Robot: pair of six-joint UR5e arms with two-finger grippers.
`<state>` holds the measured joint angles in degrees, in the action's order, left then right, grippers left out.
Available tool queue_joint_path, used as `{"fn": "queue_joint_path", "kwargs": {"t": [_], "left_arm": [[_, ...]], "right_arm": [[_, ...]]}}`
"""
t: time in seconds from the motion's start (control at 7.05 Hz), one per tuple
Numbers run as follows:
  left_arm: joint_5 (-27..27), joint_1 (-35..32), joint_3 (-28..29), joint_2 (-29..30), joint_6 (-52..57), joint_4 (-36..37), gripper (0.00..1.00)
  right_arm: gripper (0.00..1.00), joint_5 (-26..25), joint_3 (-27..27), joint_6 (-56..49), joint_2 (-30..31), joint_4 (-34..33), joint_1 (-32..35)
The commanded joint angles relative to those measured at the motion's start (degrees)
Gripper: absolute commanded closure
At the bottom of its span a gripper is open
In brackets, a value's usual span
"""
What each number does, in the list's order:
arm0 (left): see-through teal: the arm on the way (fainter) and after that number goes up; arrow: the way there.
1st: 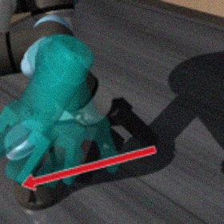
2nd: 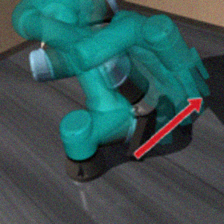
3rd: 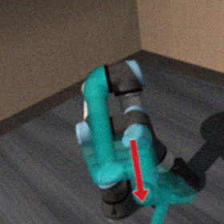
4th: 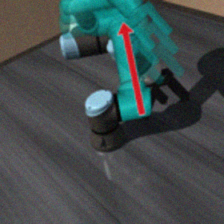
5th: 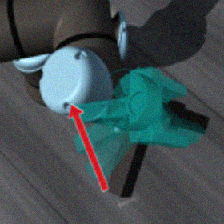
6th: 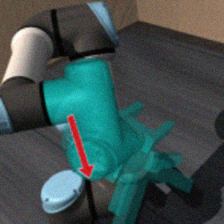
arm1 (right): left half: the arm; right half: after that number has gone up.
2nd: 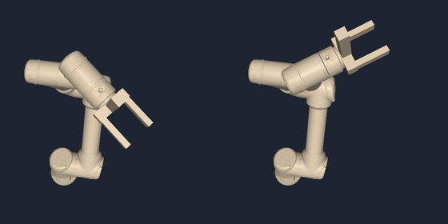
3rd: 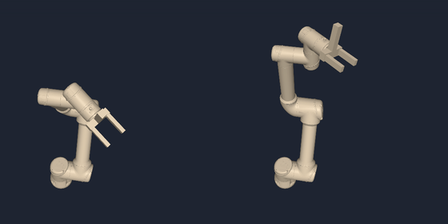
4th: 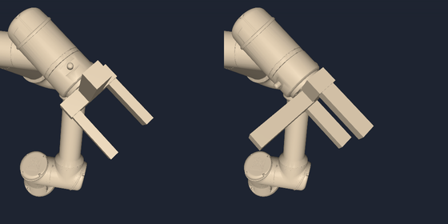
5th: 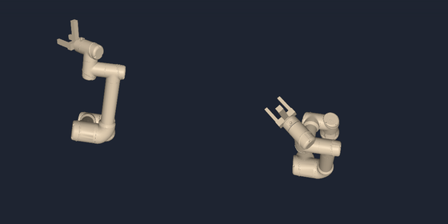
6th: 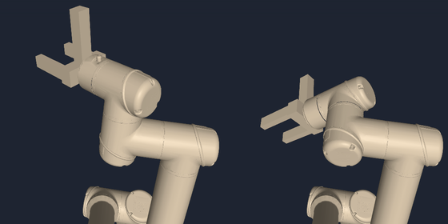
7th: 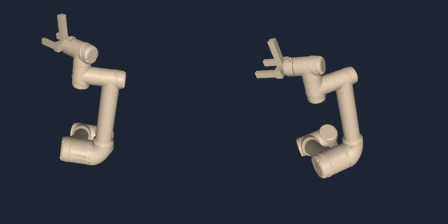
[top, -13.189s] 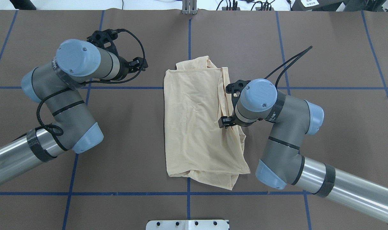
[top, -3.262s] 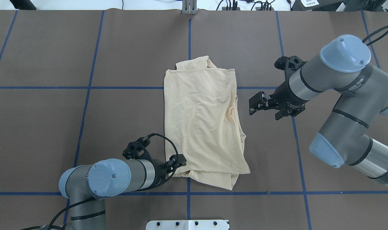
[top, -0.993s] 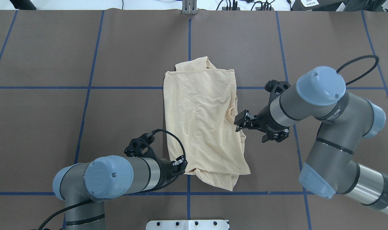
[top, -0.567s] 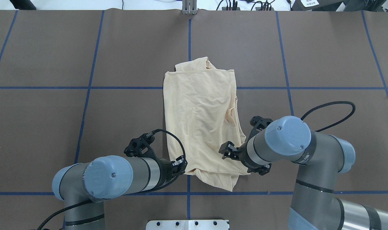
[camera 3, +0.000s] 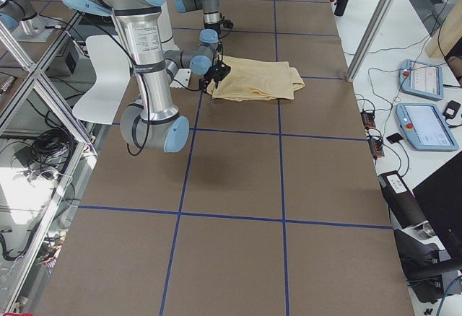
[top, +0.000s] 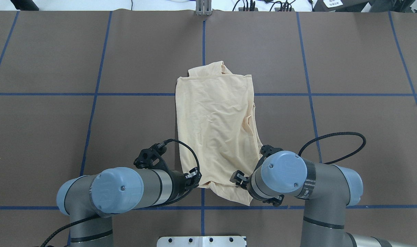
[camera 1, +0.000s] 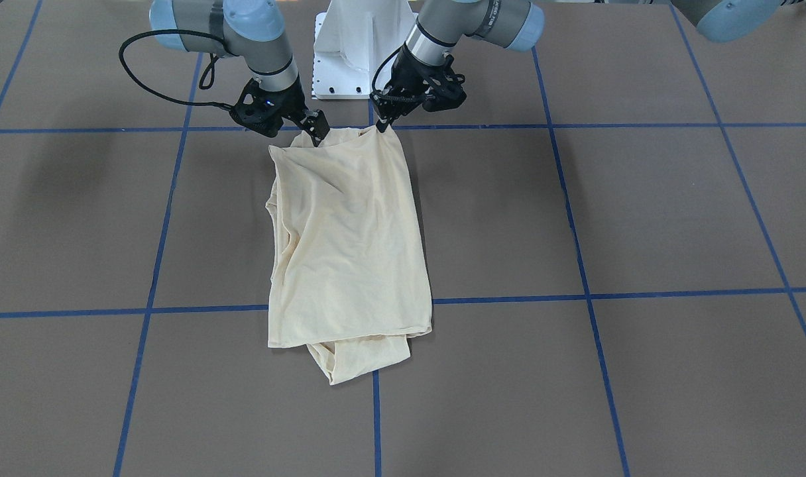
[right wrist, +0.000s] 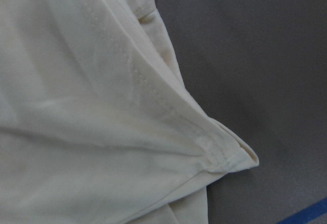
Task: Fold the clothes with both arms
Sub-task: 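Grasp the hem corners nearest the robot with the left and right grippers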
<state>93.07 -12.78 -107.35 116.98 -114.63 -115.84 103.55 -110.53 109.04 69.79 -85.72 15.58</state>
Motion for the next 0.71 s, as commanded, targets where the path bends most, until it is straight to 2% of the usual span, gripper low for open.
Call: {"fn": "queue_joint_path", "kwargs": {"t": [0.0, 0.43, 0.57], "left_arm": [[0.01, 0.04, 0.03, 0.0, -0.07, 0.0, 1.0], [-0.08, 0.04, 0.03, 0.0, 0.02, 0.0, 1.0], [-0.08, 0.04, 0.03, -0.08, 0.02, 0.0, 1.0]], "right_arm": [[0.0, -1.15, 1.1, -0.32, -0.09, -0.24, -0.11], [0.0, -1.16, 3.21, -0.41, -1.94, -0.41, -0.64], [0.1, -1.16, 3.21, -0.41, -1.94, -0.5, -0.82]]}}
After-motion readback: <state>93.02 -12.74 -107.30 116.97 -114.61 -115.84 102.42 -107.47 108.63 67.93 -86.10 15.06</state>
